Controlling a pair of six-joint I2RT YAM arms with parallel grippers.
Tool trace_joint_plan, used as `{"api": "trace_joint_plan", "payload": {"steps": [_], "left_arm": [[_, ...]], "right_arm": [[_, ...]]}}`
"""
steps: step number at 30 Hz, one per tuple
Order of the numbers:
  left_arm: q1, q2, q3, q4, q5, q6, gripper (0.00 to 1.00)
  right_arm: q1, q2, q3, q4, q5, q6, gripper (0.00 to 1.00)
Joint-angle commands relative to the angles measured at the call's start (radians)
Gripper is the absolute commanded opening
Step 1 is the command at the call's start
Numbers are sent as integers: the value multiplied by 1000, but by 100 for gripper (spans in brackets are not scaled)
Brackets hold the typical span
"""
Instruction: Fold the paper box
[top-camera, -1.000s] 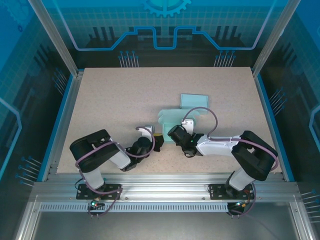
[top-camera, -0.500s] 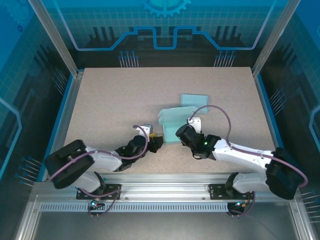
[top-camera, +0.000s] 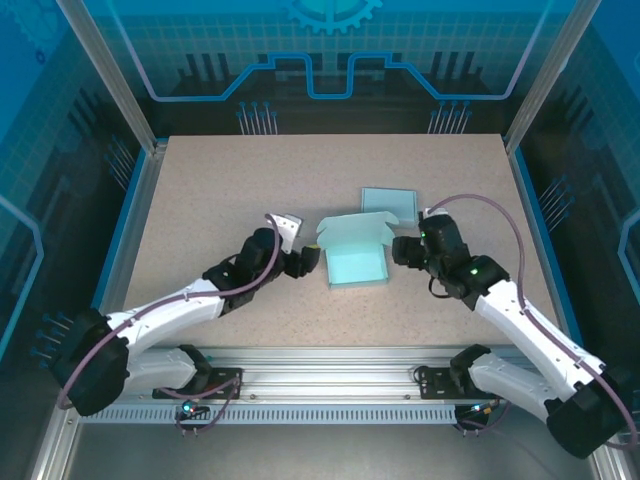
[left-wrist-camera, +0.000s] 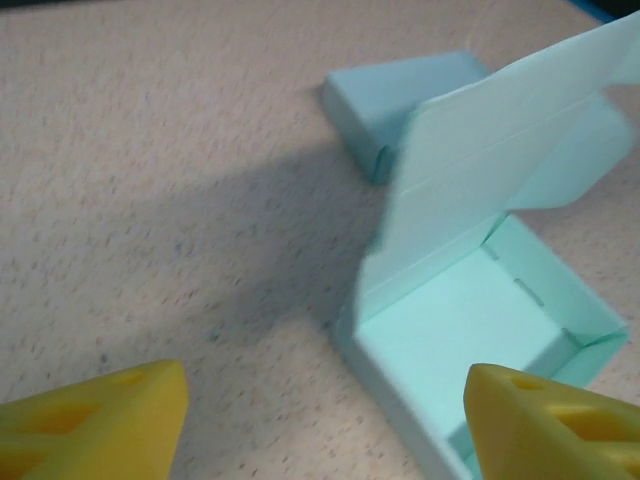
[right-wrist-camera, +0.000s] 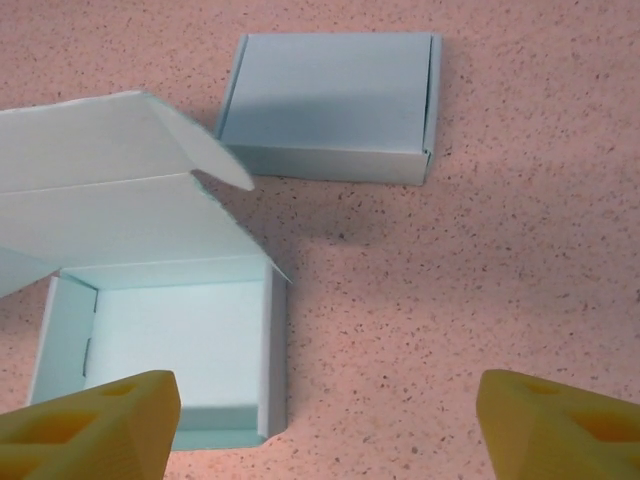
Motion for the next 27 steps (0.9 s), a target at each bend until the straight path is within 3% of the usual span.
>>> {"api": "trace_joint_plan", "payload": {"steps": [1, 4, 8, 20, 27], "left_arm": [[61, 31, 42, -77, 177, 70, 66], [72, 60, 65, -67, 231, 110, 63], [87, 111, 108, -78, 275, 133, 59], [89, 272, 226, -23, 295, 176, 47], [85, 310, 279, -42, 331, 164, 28]], "right_arm": [[-107, 43, 5, 45, -281, -161, 72], [-157, 114, 16, 89, -374, -218, 68], [-158, 178, 28, 149, -393, -254, 66], [-154, 324, 78, 206, -364, -297, 61], [-149, 388, 141, 213, -373, -301, 45]]}}
